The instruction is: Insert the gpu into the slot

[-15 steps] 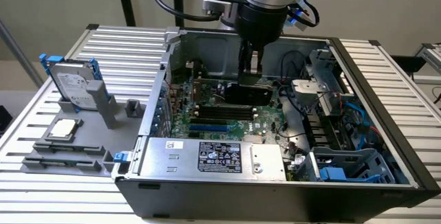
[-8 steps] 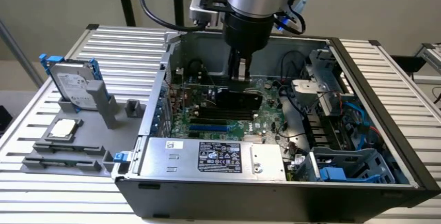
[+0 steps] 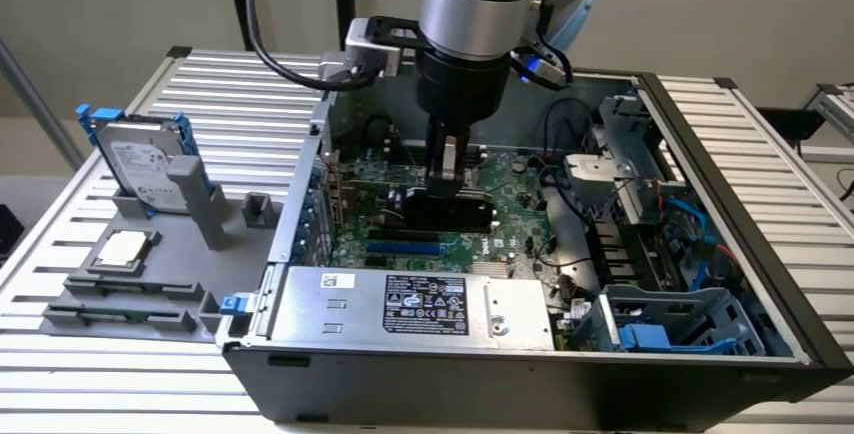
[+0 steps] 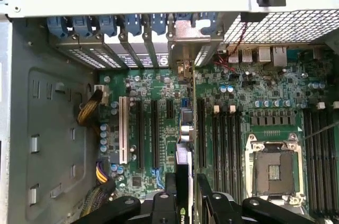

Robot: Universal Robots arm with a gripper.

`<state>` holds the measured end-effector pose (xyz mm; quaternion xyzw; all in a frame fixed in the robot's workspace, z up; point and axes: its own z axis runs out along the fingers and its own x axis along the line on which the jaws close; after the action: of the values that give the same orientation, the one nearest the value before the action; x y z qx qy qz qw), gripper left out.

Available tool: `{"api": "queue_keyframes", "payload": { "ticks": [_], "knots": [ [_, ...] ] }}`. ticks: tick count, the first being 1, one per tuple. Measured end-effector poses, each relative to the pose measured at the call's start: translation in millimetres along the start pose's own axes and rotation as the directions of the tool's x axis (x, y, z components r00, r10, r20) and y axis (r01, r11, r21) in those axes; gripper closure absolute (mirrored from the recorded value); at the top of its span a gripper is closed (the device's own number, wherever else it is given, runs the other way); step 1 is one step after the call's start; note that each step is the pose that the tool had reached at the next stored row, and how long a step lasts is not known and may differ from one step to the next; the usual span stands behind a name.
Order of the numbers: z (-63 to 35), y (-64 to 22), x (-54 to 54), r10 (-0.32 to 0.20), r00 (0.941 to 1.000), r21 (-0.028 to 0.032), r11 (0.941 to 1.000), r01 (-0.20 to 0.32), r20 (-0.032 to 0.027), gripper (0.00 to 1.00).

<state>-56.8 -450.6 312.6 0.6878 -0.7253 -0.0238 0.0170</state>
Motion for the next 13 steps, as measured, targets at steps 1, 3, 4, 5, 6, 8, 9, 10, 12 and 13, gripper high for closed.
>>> {"api": "queue_keyframes", "payload": {
  "ticks": [1, 3, 4, 5, 6, 8, 9, 10, 12, 13],
  "knots": [
    [1.2, -0.2, 2.0, 0.0, 1.0, -0.0001, 1.0, 0.0, 0.0025, 0.74],
    [3.2, -0.4, 3.6, -0.001, 1.0, -0.0005, 1.0, 0.001, 0.0091, 0.74],
    [4.1, -0.4, 3.9, -0.001, 0.9999, -0.0007, 1.0, 0.001, 0.0138, 0.74],
    [4.9, -0.4, 3.9, -0.001, 0.9998, -0.0009, 1.0, 0.001, 0.0183, 0.74],
    [5.6, -0.2, 3.9, -0.001, 0.9998, -0.0011, 1.0, 0.001, 0.0223, 0.74],
    [7.4, 1.8, 4.1, -0.001, 0.9996, -0.0014, 1.0, 0.001, 0.027, 0.74],
    [8.4, 2.8, 4.2, -0.001, 0.9996, -0.0014, 1.0, 0.001, 0.0284, 0.74],
    [9.4, 3.2, 4.2, 0.0, 0.9996, -0.0015, 1.0, 0.0, 0.0295, 0.74],
    [11.1, 3.1, 4.2, 0.001, 0.9995, -0.0017, 1.0, -0.001, 0.0315, 0.74],
    [12.0, 3.1, 4.3, 0.003, 0.9995, -0.002, 1.0, -0.003, 0.0322, 0.74]
  ]
}}
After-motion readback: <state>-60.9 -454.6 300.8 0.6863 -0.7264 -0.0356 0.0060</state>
